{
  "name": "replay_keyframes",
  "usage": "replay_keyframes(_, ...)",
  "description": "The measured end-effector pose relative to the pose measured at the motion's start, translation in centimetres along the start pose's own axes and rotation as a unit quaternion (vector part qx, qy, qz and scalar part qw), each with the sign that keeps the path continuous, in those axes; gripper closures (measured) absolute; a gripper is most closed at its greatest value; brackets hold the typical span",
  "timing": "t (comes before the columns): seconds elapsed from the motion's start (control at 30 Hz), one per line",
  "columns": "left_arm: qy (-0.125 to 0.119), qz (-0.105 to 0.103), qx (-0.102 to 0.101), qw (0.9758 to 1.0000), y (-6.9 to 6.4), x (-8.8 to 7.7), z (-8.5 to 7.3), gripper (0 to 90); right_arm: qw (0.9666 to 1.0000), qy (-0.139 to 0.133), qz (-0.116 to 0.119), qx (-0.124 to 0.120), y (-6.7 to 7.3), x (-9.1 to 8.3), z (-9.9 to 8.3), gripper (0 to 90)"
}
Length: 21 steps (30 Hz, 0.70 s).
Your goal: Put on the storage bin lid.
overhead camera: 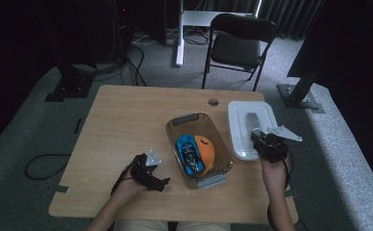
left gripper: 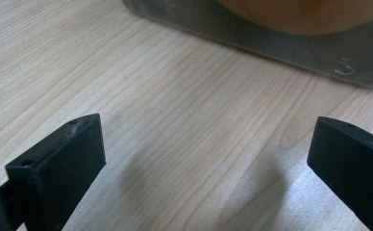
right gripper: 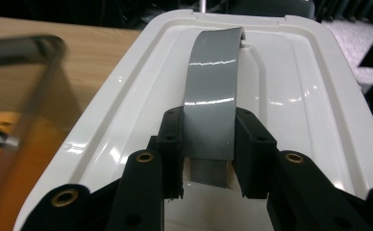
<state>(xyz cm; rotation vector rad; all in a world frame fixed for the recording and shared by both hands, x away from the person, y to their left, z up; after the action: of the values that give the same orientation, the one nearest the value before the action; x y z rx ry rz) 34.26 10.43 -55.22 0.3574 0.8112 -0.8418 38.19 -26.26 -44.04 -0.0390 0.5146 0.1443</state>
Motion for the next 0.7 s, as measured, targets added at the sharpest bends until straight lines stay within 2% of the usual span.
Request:
replay_keyframes(0.3,0.002,0.002,0.001,1.0000,0.0,-0.1,0.0,0.3,0.9987,-0.025,0.043,-0.011,3.3,-2.6,1.6,67.6)
replay_keyframes(0.4,0.001,0.001,-0.001,1.0000,0.1,-0.1,-0.1,0.3,0.9982,-0.026,0.051,-0.016,4.2,-2.9,1.7,67.6)
replay_keyframes(0.43,0.002,0.003,-0.001,1.0000,0.1,-0.1,-0.1,0.3,0.9975,-0.025,0.062,-0.021,5.1,-3.0,1.7,67.6)
replay_keyframes(0.7,-0.001,0.003,-0.001,1.0000,0.1,-0.2,-0.2,0.3,0.9943,-0.022,0.095,-0.043,8.6,-3.1,1.7,67.6)
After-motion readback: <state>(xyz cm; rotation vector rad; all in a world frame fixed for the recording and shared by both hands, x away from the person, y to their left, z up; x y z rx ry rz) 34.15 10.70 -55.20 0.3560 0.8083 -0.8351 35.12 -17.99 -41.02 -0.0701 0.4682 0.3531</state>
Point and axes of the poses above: each handheld gripper's, and its own axes: x roughly forward along the jaws, z roughly out of its top, y roughly to its left, the point moved 6 cm from there along x, roughly forward along the jaws, and after that the axes turned 4 degrees about -z, right-handed, at the moved point
